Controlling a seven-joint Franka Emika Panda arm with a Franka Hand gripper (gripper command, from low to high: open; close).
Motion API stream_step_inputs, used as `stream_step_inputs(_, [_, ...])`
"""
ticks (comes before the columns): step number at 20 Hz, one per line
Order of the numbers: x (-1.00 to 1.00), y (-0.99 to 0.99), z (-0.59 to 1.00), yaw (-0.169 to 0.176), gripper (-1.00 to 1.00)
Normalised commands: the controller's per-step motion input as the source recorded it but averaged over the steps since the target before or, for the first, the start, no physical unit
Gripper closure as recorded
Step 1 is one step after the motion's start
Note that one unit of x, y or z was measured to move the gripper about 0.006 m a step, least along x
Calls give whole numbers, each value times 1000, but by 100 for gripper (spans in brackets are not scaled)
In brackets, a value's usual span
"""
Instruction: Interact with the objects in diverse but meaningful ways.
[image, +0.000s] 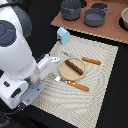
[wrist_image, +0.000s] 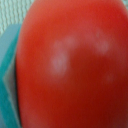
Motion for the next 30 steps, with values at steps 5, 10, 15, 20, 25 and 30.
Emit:
stream_step_inputs(5, [563, 606, 1000, 92, 100])
stream_step_inputs(10, [606, 665, 827, 87, 100])
stream_step_inputs(15, [547, 707, 427, 71, 100])
stream_step_inputs(20, [501, 784, 98, 51, 100])
stream_step_inputs(25, [451, 827, -85, 41, 100])
stream_step_inputs(30, [228, 875, -500, 21, 100])
